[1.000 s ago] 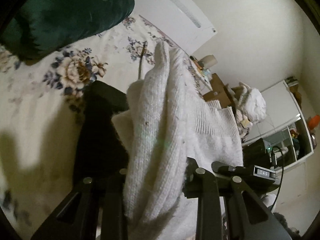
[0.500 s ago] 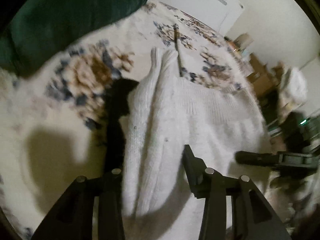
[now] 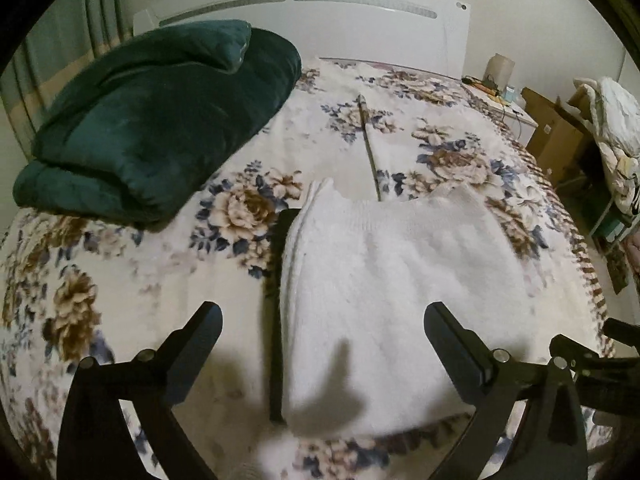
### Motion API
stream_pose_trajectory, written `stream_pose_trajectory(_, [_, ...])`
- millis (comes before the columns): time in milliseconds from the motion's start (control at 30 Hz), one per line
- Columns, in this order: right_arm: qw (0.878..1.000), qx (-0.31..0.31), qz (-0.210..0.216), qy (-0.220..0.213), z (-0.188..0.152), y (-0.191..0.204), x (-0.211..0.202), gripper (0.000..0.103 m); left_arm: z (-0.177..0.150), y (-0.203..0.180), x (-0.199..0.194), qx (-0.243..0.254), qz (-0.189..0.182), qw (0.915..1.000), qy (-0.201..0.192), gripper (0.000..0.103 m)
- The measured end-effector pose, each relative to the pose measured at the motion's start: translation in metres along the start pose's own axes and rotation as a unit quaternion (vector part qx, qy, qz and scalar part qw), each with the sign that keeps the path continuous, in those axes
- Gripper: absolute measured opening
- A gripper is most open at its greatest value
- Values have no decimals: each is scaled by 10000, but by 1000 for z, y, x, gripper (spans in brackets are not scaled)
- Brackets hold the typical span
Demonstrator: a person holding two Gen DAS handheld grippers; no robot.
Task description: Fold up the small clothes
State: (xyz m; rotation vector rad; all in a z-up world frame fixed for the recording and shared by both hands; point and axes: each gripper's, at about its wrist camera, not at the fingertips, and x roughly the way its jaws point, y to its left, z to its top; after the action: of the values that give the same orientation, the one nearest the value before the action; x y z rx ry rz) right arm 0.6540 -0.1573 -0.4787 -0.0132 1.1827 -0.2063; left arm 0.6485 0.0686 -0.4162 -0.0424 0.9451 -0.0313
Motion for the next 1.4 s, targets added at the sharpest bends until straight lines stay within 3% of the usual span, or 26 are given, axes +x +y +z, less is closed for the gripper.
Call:
stream_pose_trajectory(133, [9996,11,-181,-227,-11,-6,-38,103,-2,-6,-45,-13,103,9999,-72,103])
stream_pose_trajectory(167, [9992,36,-236,-335,-21,-10,-72,103,-3,-7,-59,-22,100,9999,-95,103])
stream_pose_trajectory(600, [9920,39,-373,-1202,-89,-36,-289,103,-26,-19,-255,-54,313,9983,-488,103])
stream_pose_trajectory(667, [9912,42,-382,-1271,-95,-38,-304,103,-31,-21,-283,-36,350,9978,-560,103])
stream_pose_trajectory(700, [9900,57,-333,-1372,-110,-42,-339,103,-32,-22,-299,-51,325,9977,-585,103])
stream_pose_trajectory(733, [9900,57,-333,-1372,-110,-42,-339,103,-33,-24,-310,-48,303,9977,-609,103])
stream_pose_trajectory(800, [9876,48,-282,-1543,-132,-46,-390,103,-37,-27,-337,-47,286,9971,-699,103])
stream_pose_trajectory(967, [9804,43,-276,-1950,-167,-55,-471,103,-44,-37,-402,61,166,9959,-891,103])
stream_pose_trajectory(1133, [9755,101,-192,-2188,-197,-65,-532,103,-52,-42,-452,134,228,9936,-1096,103])
stream_pose_trajectory(1400, [9710,99,-89,-2388,-235,-77,-594,103,-69,-41,-505,28,282,9912,-1293,103])
